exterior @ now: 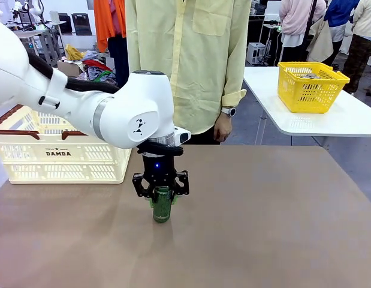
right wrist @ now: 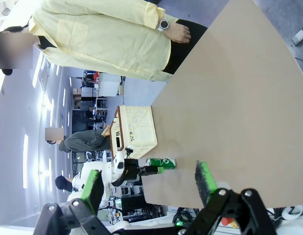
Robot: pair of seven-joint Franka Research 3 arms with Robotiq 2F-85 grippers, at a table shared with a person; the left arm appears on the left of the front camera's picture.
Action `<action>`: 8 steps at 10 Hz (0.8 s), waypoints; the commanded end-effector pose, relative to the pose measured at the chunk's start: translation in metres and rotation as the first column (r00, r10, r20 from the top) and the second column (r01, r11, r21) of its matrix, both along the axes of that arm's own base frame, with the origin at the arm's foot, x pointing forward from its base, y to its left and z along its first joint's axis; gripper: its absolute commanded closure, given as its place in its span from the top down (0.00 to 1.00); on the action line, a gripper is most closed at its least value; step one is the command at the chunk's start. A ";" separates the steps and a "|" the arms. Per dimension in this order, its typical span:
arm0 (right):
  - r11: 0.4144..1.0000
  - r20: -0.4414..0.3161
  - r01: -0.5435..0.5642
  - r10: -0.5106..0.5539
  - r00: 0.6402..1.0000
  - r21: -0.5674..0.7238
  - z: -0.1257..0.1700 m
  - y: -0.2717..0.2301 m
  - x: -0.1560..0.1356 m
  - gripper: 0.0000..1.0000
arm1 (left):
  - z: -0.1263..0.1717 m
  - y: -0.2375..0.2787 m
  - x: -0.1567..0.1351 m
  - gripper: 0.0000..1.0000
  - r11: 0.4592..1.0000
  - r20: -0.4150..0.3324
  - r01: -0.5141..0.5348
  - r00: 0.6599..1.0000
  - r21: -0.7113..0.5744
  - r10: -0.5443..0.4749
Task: Place the drinks into the Shopping basket.
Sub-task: Pick up one drink and place it into the Shopping basket.
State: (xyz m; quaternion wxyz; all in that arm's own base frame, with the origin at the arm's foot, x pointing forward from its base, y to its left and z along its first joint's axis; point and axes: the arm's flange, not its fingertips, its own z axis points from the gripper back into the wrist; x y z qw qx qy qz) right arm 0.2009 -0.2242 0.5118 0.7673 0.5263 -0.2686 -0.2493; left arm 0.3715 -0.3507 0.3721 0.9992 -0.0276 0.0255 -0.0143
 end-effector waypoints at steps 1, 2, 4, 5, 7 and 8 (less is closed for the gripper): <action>1.000 0.021 -0.005 0.005 1.000 0.002 0.002 0.000 0.000 1.00 | -0.006 -0.005 0.001 0.00 0.999 0.037 -0.009 0.999 0.041 0.008; 1.000 0.021 -0.005 0.005 1.000 0.002 0.002 0.000 0.000 1.00 | -0.006 -0.005 0.002 0.00 0.999 0.039 -0.012 0.999 0.052 0.010; 1.000 0.021 -0.005 0.005 1.000 0.002 0.002 0.000 0.000 1.00 | -0.007 -0.004 0.003 0.00 0.999 0.038 -0.018 0.999 0.049 0.016; 1.000 0.021 -0.005 0.005 1.000 0.002 0.002 0.000 0.000 1.00 | -0.005 -0.002 0.002 0.00 0.999 0.037 -0.016 0.999 0.039 0.014; 1.000 0.021 -0.005 0.005 1.000 0.002 0.002 0.000 0.000 1.00 | -0.001 0.000 0.001 0.00 1.000 0.040 -0.012 0.999 0.019 0.011; 1.000 0.021 -0.005 0.005 1.000 0.002 0.002 0.000 0.000 1.00 | 0.010 0.004 0.000 0.00 1.000 0.033 -0.002 0.999 -0.025 0.003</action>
